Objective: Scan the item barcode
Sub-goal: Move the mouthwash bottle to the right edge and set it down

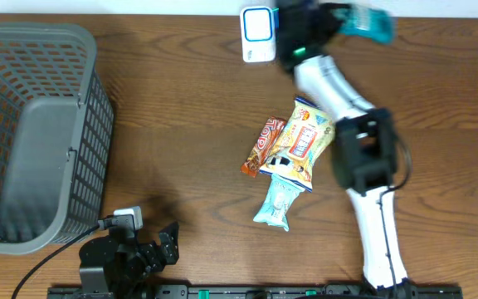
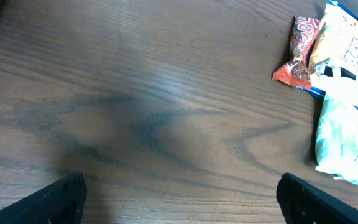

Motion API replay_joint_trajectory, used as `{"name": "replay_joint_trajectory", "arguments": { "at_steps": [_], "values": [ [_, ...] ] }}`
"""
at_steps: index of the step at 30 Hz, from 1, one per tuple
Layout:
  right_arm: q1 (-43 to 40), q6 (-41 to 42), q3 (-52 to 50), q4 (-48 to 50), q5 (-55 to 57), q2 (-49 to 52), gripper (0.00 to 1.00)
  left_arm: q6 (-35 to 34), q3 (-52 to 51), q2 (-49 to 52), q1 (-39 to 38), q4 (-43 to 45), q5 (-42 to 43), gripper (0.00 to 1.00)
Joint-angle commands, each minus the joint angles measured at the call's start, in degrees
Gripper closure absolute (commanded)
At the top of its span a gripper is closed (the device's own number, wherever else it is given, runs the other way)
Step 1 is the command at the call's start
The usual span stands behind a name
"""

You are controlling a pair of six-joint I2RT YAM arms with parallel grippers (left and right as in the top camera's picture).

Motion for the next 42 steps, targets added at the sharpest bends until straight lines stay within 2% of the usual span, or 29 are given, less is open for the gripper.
{"name": "replay_joint_trajectory", "arguments": {
  "at_steps": [1,5,8,14,19,23,27,31,32,34,36,42],
  "values": [
    [-7.5,17.2,0.8,-10.7,6.1,-2.7,0.92,-0.5,-0.3,-0.1,0.0,-0.6,0.7,0.02],
    [-13.6,30.7,0.8,-26.0,-1.9,-2.7,0.90,-0.5,-0.3,-0.1,0.0,-0.6,0.7,0.02],
    [-17.6,40.6,0.8,-33.9,-7.3,-2.7,0.90,-0.5,-0.3,-0.1,0.0,-0.6,0.7,0.02],
    [-24.3,51.8,0.8,-41.4,-13.2,-2.7,0.91,-0.5,-0.3,-0.1,0.0,-0.6,0.7,0.02],
    [-29.9,58.6,0.8,-45.2,-14.1,-2.7,0.83,-0.5,-0.3,-0.1,0.0,-0.6,0.7,0.02],
    [-33.3,62.7,0.8,-48.3,-18.4,-2.7,0.71,-0.5,-0.3,-0.1,0.0,-0.6,0.7,0.02],
    [-35.5,67.4,0.8,-51.4,-22.0,-2.7,0.48,-0.5,-0.3,-0.1,0.0,-0.6,0.7,0.02],
    [-36.9,68.7,0.9,-52.8,-26.6,-2.7,0.30,-0.5,-0.3,-0.1,0.0,-0.6,0.7,0.02],
    [-37.1,68.8,0.9,-53.2,-27.7,-2.7,0.23,-0.5,-0.3,-0.1,0.0,-0.6,0.7,0.02],
    [-37.3,70.6,1.0,-54.4,-28.0,-2.8,0.10,-0.5,-0.3,-0.1,0.0,-0.6,0.7,0.02],
    [-37.3,71.7,1.4,-55.4,-27.9,-3.0,0.01,-0.5,-0.3,-0.1,0.0,-0.6,0.7,0.02],
    [-36.2,71.7,3.4,-58.8,-33.9,-6.2,0.01,-0.5,-0.3,-0.1,0.0,-0.6,0.7,0.02]
  ]
}}
